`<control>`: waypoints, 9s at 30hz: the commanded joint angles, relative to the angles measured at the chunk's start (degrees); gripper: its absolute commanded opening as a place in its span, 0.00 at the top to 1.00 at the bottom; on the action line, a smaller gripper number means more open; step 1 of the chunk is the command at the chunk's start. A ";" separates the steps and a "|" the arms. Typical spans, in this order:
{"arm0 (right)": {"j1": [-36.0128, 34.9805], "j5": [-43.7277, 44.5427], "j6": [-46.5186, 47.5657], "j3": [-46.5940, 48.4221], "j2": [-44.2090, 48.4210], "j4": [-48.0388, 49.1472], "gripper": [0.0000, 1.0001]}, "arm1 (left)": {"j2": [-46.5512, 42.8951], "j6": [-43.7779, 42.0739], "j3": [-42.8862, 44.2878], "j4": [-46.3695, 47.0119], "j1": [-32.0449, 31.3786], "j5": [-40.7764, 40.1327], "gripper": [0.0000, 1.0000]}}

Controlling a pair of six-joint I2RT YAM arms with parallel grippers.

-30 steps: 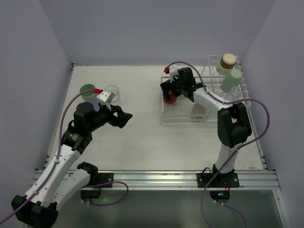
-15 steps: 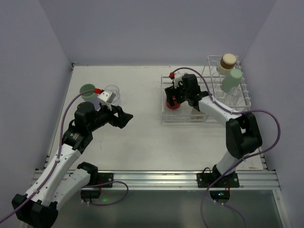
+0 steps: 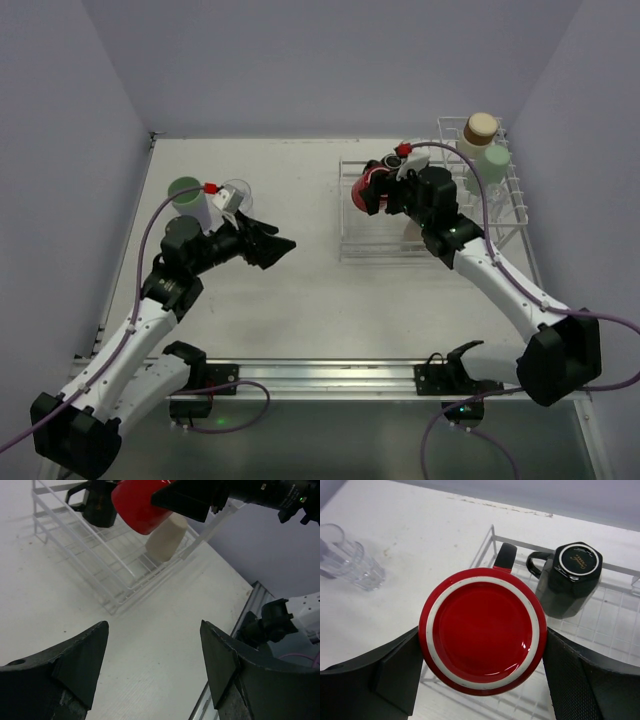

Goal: Unload the cups from the dish rack

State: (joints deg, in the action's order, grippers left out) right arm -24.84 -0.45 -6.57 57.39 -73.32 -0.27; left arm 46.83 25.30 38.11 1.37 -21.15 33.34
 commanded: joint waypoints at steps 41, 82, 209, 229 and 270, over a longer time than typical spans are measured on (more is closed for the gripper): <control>-11.63 -15.21 -45.30 -20.92 11.79 34.96 0.01 | 0.36 4.45 0.98 13.18 -10.23 -19.35 1.00; -11.72 2.11 -20.24 -16.87 31.58 -6.66 0.01 | 76.75 -17.83 70.53 -44.61 -9.79 -46.96 0.63; -12.60 -19.68 -56.18 -17.74 8.63 44.21 0.65 | 10.40 20.15 -4.88 42.14 -13.66 -3.89 0.92; -12.51 -18.27 -38.26 -21.44 15.12 19.79 0.01 | -4.75 1.49 13.65 -42.73 -13.57 -48.52 1.00; -12.60 -11.16 -24.99 -21.71 26.56 0.46 0.02 | 19.90 -5.52 10.06 -27.30 20.44 -41.52 0.05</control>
State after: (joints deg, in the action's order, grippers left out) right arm -37.23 -15.09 -33.56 33.93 -46.09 2.35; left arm 72.14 20.23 47.72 -29.10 -1.15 -8.56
